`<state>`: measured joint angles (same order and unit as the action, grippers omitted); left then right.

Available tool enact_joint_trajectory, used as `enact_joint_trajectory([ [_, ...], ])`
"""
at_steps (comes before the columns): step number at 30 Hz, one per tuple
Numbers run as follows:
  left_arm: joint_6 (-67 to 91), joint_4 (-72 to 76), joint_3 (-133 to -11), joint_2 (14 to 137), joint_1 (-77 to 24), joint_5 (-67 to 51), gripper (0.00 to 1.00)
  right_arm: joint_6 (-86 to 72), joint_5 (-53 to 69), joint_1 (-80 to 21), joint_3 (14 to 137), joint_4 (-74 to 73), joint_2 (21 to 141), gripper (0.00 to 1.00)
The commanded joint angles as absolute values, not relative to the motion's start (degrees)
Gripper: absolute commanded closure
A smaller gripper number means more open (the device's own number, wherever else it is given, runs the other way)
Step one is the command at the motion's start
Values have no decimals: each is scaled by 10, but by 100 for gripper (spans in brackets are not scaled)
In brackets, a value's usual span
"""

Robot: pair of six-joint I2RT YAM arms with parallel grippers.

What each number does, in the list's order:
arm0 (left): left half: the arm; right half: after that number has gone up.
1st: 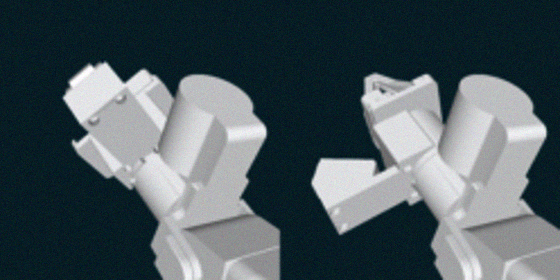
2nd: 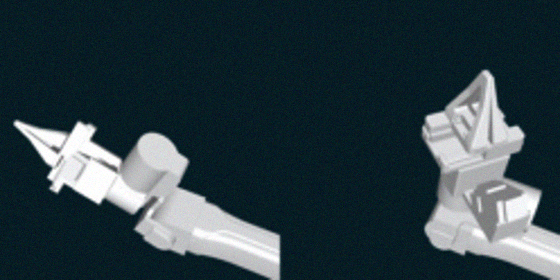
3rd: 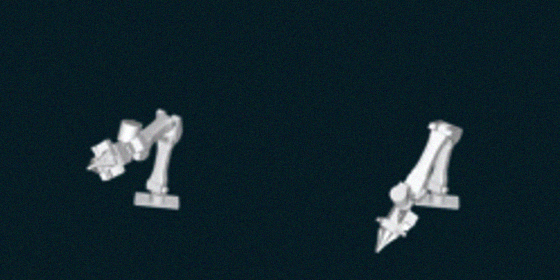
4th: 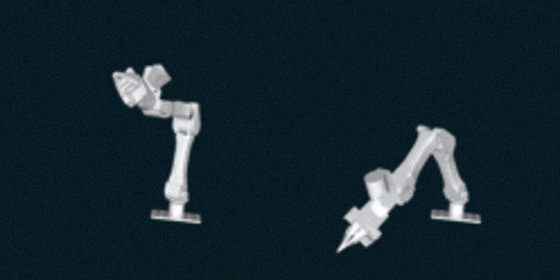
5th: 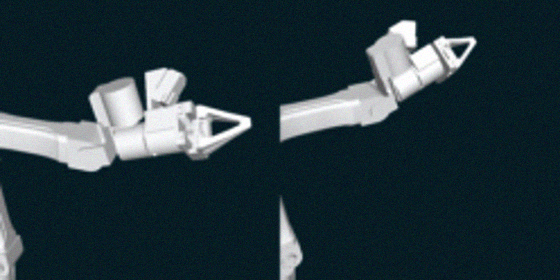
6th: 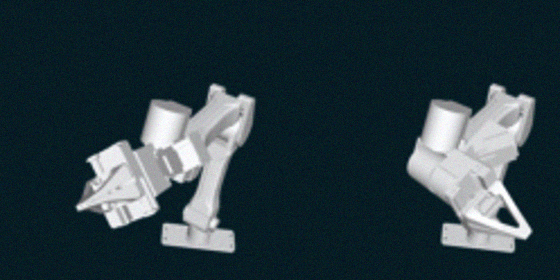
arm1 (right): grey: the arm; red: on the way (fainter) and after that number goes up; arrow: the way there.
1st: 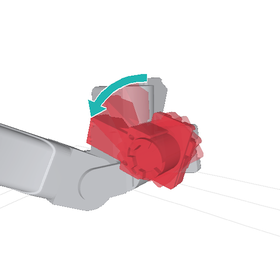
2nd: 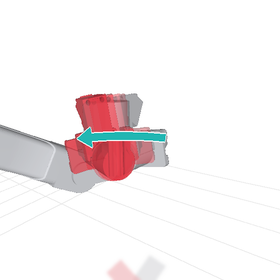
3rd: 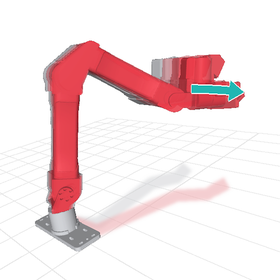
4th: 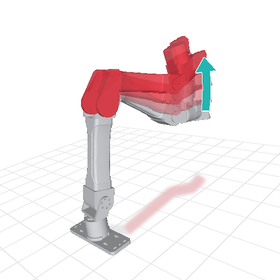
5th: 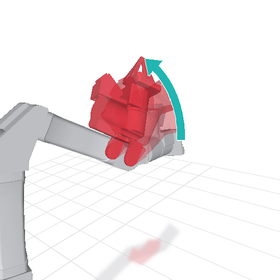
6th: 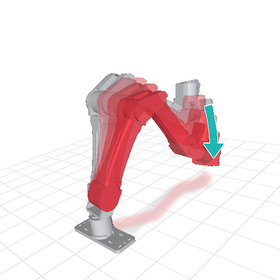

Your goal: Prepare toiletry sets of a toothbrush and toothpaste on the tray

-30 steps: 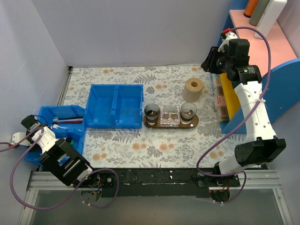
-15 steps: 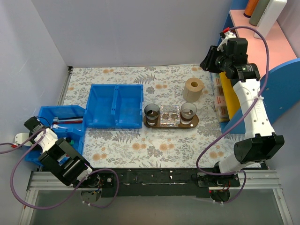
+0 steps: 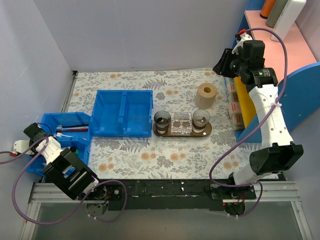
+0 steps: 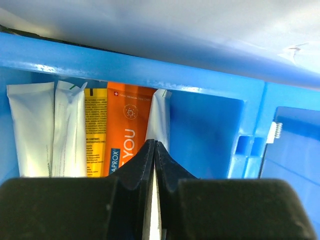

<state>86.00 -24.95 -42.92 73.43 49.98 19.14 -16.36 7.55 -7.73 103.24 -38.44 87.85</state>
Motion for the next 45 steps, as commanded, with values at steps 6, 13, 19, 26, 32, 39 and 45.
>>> enact_joint_trajectory([
  [6, 874, -223, -403, 679, 524, 144, 49, -162, 81, -74, 1025, -354, 853, 58],
  [13, 853, -173, -376, 664, 559, 92, 47, -162, 82, -74, 1024, -352, 851, 58],
  [19, 852, -142, -364, 670, 570, 61, 53, -162, 82, -74, 1023, -353, 850, 58],
  [26, 869, -132, -352, 672, 583, 47, 55, -163, 77, -74, 1021, -352, 847, 58],
  [32, 873, -127, -340, 678, 588, 48, 53, -163, 77, -74, 1016, -352, 846, 58],
  [39, 867, -107, -321, 682, 587, 46, 55, -163, 76, -75, 1022, -351, 850, 58],
  [45, 871, -90, -304, 681, 588, 34, 57, -165, 76, -75, 1020, -349, 851, 58],
])
